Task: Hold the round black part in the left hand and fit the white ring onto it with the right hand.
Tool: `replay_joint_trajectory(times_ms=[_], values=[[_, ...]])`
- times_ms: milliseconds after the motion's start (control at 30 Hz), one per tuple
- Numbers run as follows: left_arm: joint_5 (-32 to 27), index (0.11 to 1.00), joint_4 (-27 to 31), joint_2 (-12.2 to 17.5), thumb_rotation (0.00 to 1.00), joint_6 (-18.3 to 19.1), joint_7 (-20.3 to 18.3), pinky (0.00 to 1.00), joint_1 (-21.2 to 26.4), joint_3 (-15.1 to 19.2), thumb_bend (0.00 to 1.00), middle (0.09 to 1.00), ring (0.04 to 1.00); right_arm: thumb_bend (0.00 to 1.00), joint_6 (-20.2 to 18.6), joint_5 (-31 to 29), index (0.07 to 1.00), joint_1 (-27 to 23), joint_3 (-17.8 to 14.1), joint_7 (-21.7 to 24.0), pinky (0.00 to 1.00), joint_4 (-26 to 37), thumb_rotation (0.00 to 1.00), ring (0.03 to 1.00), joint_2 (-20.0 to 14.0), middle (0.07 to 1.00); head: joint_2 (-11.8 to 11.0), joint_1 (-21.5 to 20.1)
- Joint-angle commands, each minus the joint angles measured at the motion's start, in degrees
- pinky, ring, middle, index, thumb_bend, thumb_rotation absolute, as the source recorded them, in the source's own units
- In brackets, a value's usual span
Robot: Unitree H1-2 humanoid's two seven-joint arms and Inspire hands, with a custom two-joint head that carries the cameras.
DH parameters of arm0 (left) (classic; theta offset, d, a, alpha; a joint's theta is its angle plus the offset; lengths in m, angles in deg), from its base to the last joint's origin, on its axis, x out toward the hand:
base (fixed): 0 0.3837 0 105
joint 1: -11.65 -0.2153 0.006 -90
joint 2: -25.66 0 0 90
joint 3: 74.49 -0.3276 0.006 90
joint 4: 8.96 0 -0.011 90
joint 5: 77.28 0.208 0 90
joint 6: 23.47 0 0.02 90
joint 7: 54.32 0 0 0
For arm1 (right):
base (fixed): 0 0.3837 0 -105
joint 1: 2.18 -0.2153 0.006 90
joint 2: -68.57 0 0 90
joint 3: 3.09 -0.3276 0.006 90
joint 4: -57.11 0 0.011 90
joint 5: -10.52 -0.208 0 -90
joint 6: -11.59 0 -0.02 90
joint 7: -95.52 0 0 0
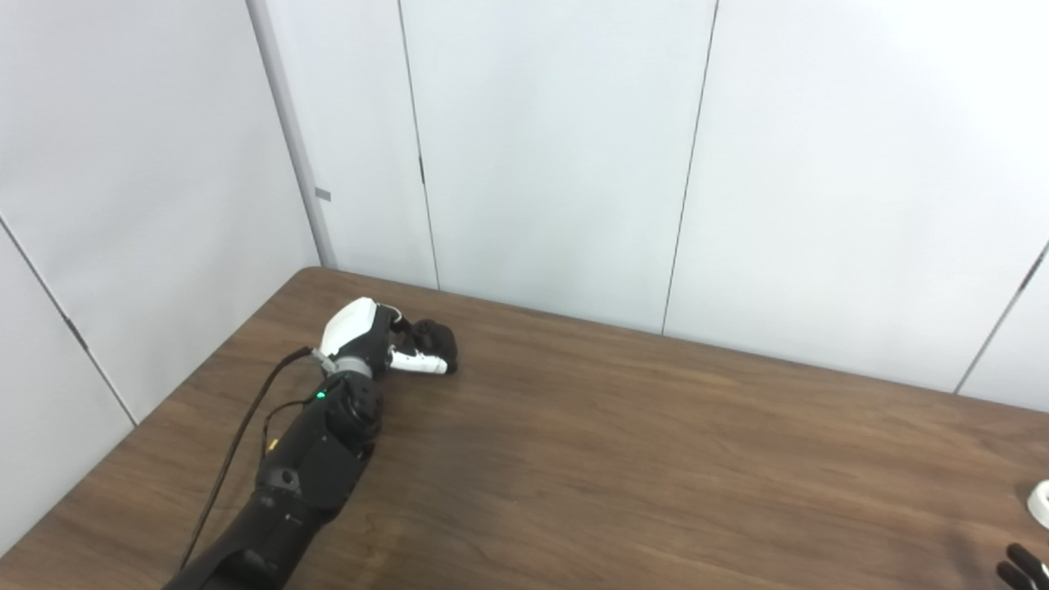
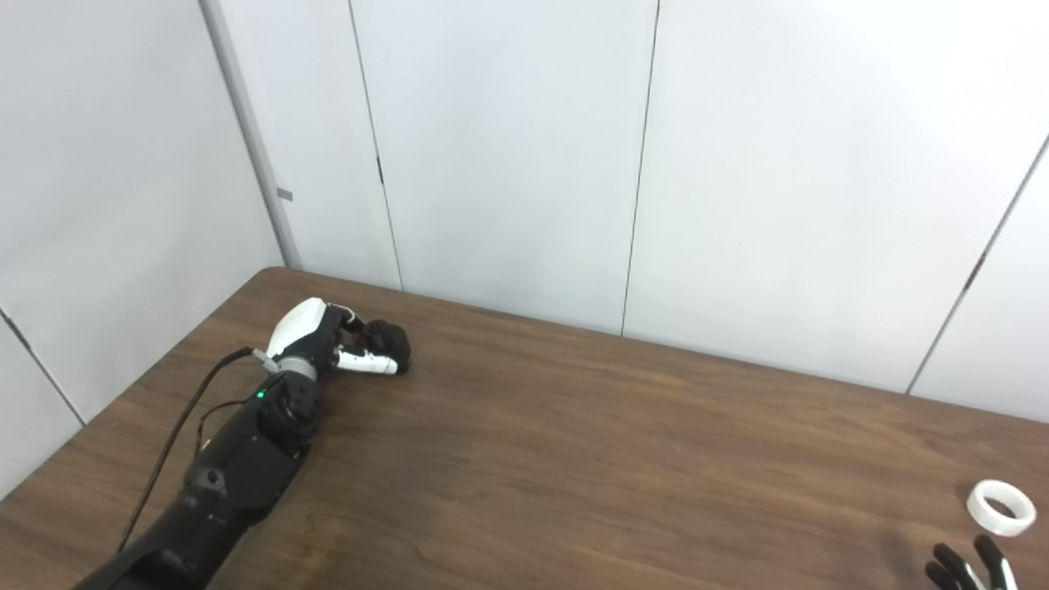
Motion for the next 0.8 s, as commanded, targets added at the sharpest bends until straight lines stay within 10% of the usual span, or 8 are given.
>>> replay_joint_trajectory(times_ms=[0,767], values=[[1.8,0.484,2.4,2.5,0.05,-1.8,1.3,1.0,1.7,-0.3,0.52,0.784,0.882,0.45,0.3,-0.6,0.986,2.2,0.8,-0.7,1.0,-1.7,1.0,0.899,1.7,0.912,0.2,0.0],[5.6,0.485,31.8,1.3,0.05,1.9,-9.5,1.0,-9.3,-3.8,0.52,0.825,0.959,0.44,0.2,-0.7,0.99,1.9,1.4,0.0,1.0,-1.7,1.0,0.925,2.0,0.941,1.2,-2.6]])
